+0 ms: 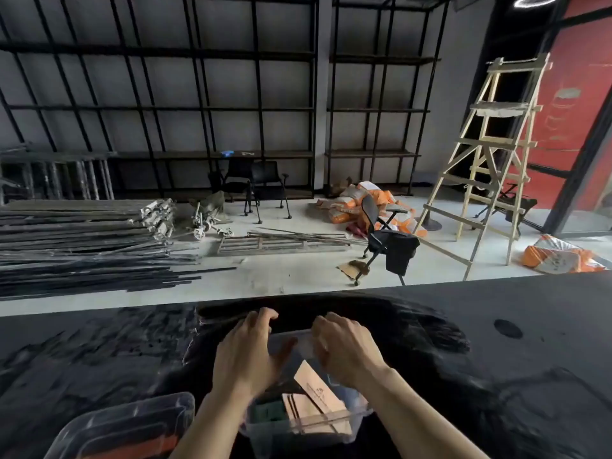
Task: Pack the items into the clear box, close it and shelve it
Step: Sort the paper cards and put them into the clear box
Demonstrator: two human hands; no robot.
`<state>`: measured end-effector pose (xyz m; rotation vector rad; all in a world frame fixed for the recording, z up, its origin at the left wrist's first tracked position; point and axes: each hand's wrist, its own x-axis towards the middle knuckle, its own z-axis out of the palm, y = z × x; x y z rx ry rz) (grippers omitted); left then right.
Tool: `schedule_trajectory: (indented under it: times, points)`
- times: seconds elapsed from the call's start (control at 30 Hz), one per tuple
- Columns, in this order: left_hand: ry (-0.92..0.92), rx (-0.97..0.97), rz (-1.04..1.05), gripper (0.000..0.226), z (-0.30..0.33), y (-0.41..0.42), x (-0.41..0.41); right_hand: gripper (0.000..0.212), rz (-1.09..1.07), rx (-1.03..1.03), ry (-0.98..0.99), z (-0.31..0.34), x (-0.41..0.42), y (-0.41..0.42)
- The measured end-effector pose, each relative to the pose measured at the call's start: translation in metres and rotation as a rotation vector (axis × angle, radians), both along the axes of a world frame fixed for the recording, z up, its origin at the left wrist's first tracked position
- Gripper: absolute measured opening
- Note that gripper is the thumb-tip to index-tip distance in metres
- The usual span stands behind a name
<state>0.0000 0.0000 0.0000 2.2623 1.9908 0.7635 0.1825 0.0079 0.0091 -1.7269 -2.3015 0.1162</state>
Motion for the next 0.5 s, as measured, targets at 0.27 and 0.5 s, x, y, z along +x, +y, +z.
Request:
schedule_trajectory:
  times: [0.27, 0.5]
  points:
    - [0.342, -0.342, -0.081, 0.042, -0.028, 0.002, 0.017, 0.075, -0.018, -0.533, -0.170, -0.033, -0.011, 0.003]
    - [0.422, -0.490, -0.078, 0.048, -0.045, 0.005, 0.025, 0.090, -0.053, -0.698, -0.152, -0.050, -0.016, 0.014]
